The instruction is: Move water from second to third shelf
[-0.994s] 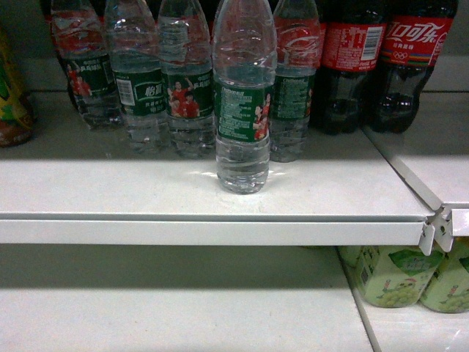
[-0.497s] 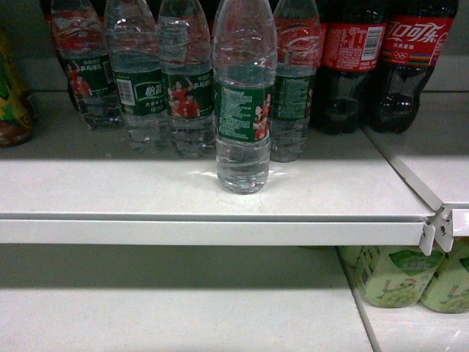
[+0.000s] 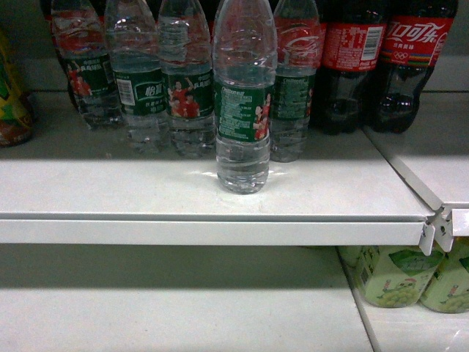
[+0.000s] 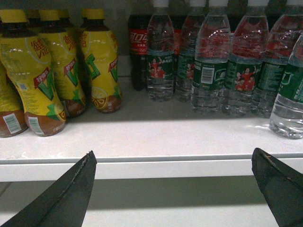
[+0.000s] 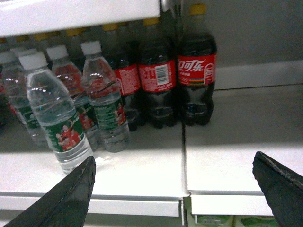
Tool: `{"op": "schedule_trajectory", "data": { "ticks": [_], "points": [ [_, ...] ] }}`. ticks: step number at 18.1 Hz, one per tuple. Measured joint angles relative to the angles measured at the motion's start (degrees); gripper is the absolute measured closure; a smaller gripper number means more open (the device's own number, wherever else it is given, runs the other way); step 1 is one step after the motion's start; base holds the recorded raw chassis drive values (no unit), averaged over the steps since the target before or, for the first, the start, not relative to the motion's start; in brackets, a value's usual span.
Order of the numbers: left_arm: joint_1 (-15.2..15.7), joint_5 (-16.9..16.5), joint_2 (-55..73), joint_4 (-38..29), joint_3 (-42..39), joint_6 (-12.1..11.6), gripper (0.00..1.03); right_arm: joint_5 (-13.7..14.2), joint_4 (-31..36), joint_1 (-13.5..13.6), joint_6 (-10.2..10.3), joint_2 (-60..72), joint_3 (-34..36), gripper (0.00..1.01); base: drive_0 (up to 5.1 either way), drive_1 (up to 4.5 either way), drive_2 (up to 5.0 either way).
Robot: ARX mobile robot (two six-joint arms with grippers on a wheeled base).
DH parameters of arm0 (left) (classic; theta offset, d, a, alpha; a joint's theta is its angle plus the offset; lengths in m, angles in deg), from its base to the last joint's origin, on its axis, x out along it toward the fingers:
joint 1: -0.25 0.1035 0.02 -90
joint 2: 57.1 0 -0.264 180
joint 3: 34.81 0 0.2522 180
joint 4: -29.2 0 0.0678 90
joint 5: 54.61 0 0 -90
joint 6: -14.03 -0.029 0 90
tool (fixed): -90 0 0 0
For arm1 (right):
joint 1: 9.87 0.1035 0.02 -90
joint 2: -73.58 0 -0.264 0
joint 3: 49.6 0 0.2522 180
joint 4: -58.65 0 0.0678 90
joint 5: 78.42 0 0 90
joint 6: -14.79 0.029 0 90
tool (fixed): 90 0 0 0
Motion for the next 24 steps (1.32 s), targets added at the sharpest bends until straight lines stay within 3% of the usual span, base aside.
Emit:
{"op": "schedule_trajectory", "data": {
  "ticks": [5, 7, 9, 12, 14, 17, 24],
  "points": [
    [0.00, 0.00, 0.00, 0.00, 0.00, 0.00, 0.05, 6.23, 11.28, 14.47, -1.49, 14.43, -0.09, 0.03, 0.0, 0.00, 0.0],
    [0.00, 0.00, 0.00, -0.02, 0.00, 0.00, 0.05, 6.71, 12.66, 16.31, -1.73, 16.65, -0.28, 0.03, 0.0, 0.00, 0.0],
    [0.00, 0.00, 0.00, 0.00, 0.00, 0.00, 0.05, 8.31, 18.84, 23.06, -2.51, 26.36, -1.97, 0.03, 0.0, 0.00, 0.0],
    [0.00, 0.00, 0.00, 0.00, 0.00, 0.00, 0.05, 9.55, 24.92, 29.40, -2.67, 37.92, -5.53, 0.03, 0.0, 0.00, 0.0],
    [0.00, 0.00, 0.00, 0.00, 0.00, 0.00, 0.05, 9.75, 26.62, 31.41, -2.40, 42.75, -8.41, 0.03, 0.0, 0.00, 0.0],
    [0.00, 0.02, 0.00, 0.00, 0.00, 0.00, 0.05, 9.75, 27.30, 31.98, -2.16, 48.02, -13.22, 0.03, 0.0, 0.00, 0.0],
    [0.00, 0.00, 0.00, 0.00, 0.00, 0.00, 0.05, 7.34, 26.16, 29.07, -2.40, 56.92, -23.58, 0.03, 0.0, 0.00, 0.0]
  ]
}}
